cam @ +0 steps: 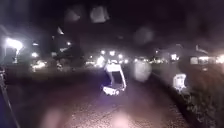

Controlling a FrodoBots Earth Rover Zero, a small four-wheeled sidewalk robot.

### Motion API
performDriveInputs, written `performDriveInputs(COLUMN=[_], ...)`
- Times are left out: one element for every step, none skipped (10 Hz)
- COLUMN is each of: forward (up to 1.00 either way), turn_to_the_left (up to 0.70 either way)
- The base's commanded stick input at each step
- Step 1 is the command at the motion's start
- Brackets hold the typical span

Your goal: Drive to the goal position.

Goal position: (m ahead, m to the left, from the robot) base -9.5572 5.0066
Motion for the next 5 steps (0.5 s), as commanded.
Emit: performDriveInputs(forward=[0.00, 0.00, 0.00, 0.00, 0.00], turn_to_the_left=[0.50, 0.50, 0.50, 0.50, 0.50])
